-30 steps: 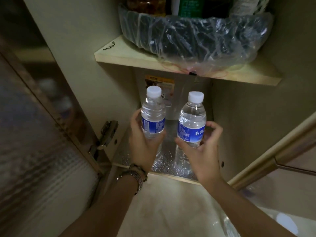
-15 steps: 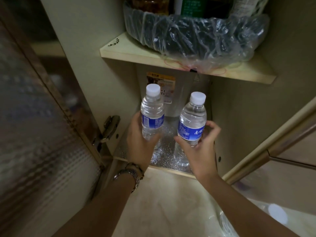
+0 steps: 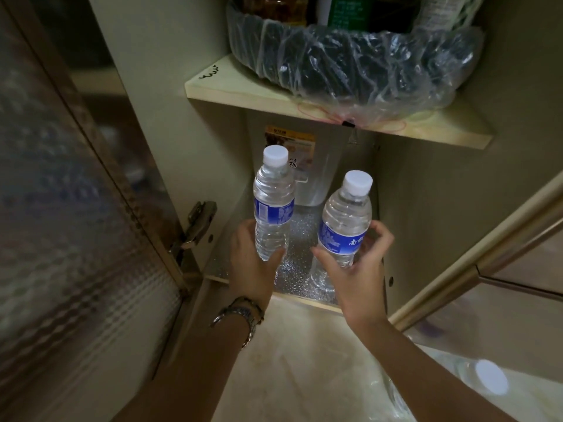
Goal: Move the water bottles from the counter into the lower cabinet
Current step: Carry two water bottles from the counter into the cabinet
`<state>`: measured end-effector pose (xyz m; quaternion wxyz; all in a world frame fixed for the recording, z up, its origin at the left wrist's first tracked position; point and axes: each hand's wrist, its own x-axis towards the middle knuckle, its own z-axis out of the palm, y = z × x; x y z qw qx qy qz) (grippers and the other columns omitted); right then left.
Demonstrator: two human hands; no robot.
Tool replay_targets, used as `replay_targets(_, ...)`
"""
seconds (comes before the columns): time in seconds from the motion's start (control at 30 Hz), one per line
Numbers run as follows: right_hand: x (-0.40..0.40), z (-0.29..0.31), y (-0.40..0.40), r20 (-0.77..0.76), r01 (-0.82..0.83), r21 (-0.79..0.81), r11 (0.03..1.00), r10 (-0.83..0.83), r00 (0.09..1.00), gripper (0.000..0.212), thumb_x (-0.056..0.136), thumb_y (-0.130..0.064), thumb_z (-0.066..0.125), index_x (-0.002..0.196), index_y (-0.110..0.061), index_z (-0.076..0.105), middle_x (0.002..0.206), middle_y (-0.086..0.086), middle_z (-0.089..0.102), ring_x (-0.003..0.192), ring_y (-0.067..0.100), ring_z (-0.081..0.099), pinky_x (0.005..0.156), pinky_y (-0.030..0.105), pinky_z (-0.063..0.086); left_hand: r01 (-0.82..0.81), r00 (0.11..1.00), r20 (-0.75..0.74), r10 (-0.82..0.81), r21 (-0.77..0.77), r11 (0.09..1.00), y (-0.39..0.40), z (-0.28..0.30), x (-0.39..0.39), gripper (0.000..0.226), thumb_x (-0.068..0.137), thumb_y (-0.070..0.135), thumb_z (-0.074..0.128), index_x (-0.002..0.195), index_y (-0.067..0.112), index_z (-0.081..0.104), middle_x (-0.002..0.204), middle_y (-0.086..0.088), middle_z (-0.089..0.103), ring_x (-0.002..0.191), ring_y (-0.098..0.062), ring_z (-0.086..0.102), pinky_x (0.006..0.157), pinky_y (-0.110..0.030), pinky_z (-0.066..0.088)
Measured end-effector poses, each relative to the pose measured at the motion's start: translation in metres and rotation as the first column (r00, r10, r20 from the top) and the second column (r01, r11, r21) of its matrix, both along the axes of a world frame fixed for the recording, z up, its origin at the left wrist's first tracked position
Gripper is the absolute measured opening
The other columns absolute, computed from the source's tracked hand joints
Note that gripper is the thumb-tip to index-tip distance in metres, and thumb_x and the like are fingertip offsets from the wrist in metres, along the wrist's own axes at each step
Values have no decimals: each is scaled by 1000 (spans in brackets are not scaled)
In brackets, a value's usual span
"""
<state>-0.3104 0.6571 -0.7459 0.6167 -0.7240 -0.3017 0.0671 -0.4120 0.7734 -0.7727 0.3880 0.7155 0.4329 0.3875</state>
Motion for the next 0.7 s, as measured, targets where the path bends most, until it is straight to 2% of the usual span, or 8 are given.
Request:
replay_targets(0.1,2,0,1,-17,-21,31,999,21,1000,82,68,-12,84,130,-20,30,122,-9,53,103,-12,55,84,7,45,0,1000,-25,1,33,999,2,0,2,58,72,17,78,121,18,47,117,0,50,101,-2,42,82,-19,33)
replay_targets(0.2,3,-2,2,-58,-19,70,997,23,998,81,68,-9,84,127,-26,31,120,-17,52,108,-6,56,91,19,47,23,999,-44,-19,109,994,9,-2,4,56,74,17,76,122,15,47,115,-3,50,94,7,34,76,-8,25)
replay_targets(0.33,3,-3,-1,-69,-14,91,996,20,997,82,68,-11,84,128,-27,30,124,-15,51,113,-1,54,95,23,46,19,997,-74,-10,123,992,17,-2,9,60,75,18,75,126,16,45,119,-6,50,93,11,30,74,-9,24)
replay_targets(0.43,3,-5,-3,-88,-27,92,995,35,995,82,68,-7,83,129,-25,31,127,-9,51,114,0,53,95,20,47,10,997,-79,-3,94,996,16,1,9,63,75,17,76,128,19,43,122,-4,50,100,3,36,81,-16,29)
replay_targets(0.53,4,-8,-7,-109,-58,82,995,67,992,82,70,-1,81,132,-22,31,125,-15,50,113,0,55,92,16,47,26,998,-56,-22,79,996,13,2,6,60,76,14,75,127,18,43,122,-5,50,110,-14,48,85,-25,35)
replay_targets(0.6,3,-11,-11,-104,-65,64,996,72,992,81,70,-3,81,132,-22,32,123,-17,51,111,-4,54,90,14,47,41,994,-103,-33,81,996,8,0,1,55,79,14,71,126,16,42,122,-5,50,112,-17,47,85,-24,34)
replay_targets(0.63,2,-13,-12,-99,-58,55,997,63,993,79,71,-4,81,131,-22,34,123,-16,52,111,-4,53,92,17,48,53,990,-137,-39,98,994,5,-1,-2,52,81,15,69,126,16,42,123,-5,49,112,-17,46,85,-23,33)
replay_targets(0.7,1,-20,-15,-104,-36,46,998,40,994,76,70,-5,81,129,-23,36,121,-13,54,112,0,54,97,33,49,98,979,-192,-71,134,986,-1,-2,-9,50,84,16,65,128,19,41,125,-3,45,112,-17,46,84,-25,35)
